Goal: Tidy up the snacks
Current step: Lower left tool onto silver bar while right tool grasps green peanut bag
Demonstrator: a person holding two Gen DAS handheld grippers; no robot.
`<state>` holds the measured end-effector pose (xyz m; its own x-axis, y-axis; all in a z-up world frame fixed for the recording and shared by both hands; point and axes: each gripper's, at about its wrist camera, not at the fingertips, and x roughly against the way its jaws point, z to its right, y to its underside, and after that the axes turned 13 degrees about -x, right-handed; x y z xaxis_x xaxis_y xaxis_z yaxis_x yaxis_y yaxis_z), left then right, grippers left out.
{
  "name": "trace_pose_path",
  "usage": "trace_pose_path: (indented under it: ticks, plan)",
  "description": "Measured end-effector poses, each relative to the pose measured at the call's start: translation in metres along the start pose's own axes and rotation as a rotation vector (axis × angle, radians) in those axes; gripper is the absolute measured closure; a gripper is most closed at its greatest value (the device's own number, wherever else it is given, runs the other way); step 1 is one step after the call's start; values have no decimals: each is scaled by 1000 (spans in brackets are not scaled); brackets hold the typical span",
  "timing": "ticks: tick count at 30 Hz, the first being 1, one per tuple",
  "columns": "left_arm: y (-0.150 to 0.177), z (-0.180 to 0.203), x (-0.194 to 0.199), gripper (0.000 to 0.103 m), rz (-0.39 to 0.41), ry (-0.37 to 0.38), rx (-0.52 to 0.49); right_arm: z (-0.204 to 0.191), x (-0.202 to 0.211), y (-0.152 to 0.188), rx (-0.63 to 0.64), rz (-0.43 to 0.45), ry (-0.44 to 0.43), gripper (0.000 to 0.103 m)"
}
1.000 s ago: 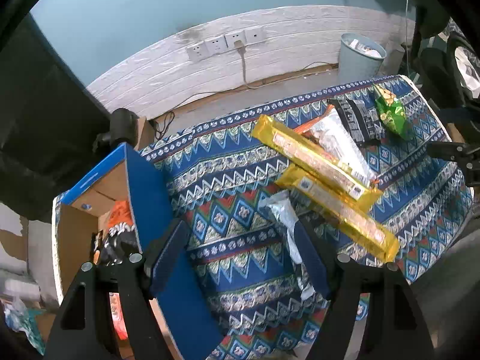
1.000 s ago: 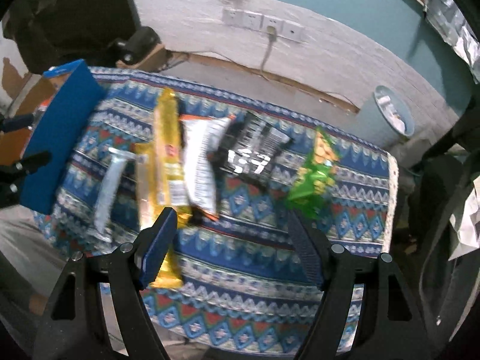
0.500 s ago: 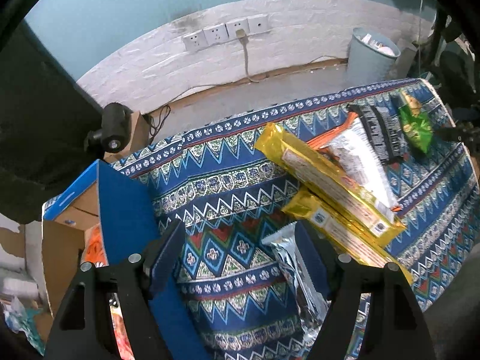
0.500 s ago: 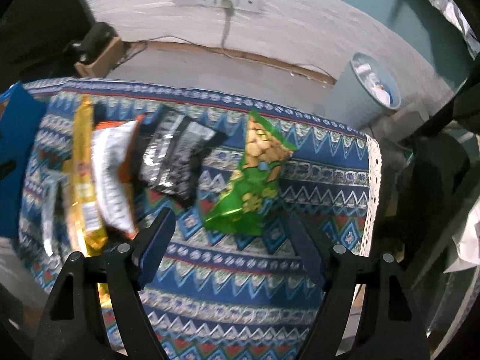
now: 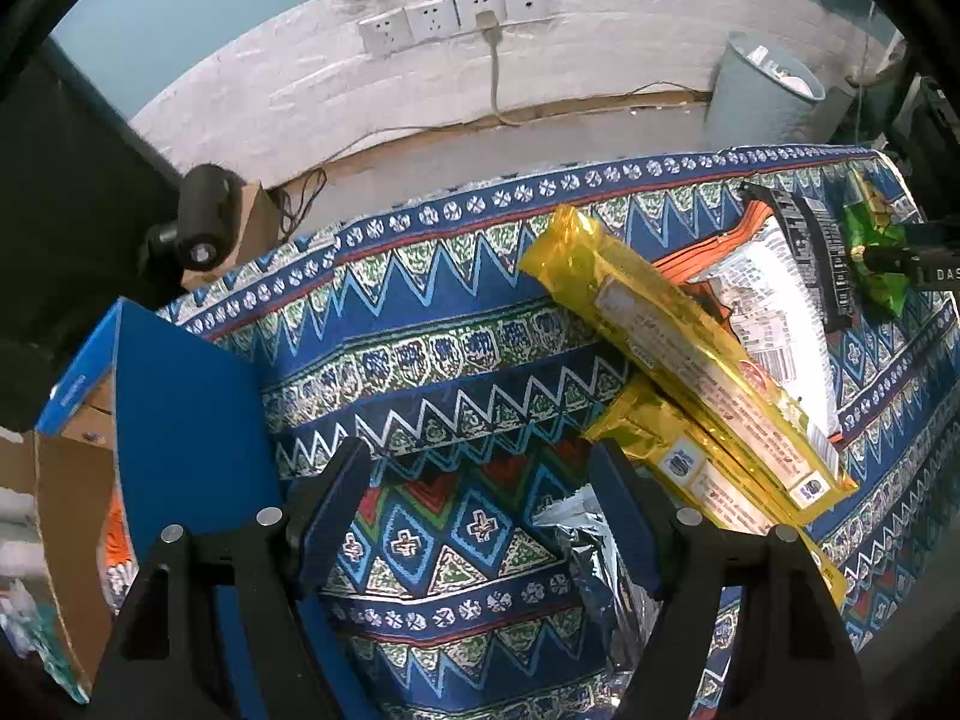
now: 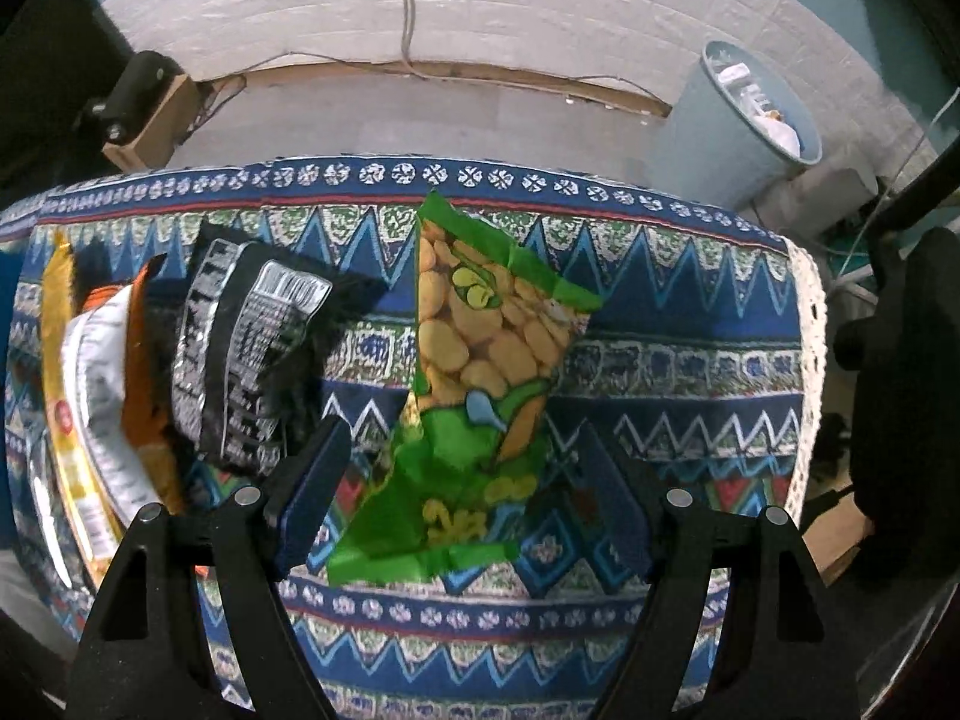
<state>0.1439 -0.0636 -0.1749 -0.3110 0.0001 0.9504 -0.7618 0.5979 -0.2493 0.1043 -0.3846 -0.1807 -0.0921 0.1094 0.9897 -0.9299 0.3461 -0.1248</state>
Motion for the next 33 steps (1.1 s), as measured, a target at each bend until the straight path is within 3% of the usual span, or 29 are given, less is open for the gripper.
trace_pose_path:
  ticks: [11, 12, 14, 19, 26, 33]
  plan:
    - [1, 8, -5, 21, -13, 97, 18, -1, -27, 1, 10, -27, 47, 26]
    - [2, 10, -5, 21, -15, 98, 17, -1, -28, 3, 17, -26, 51, 28]
    - [4, 13, -6, 21, -25, 99, 11, -4, -28, 7, 31, -25, 40, 49]
    - [11, 20, -7, 21, -45, 128, 21, -12, -22, 19, 64, -8, 60, 56]
    - [27, 32, -14, 21, -88, 170, 43, -24, 1, 39, 97, 15, 28, 57]
    - [48, 48, -37, 21, -145, 152, 35, -40, 29, 55, 126, 44, -14, 57]
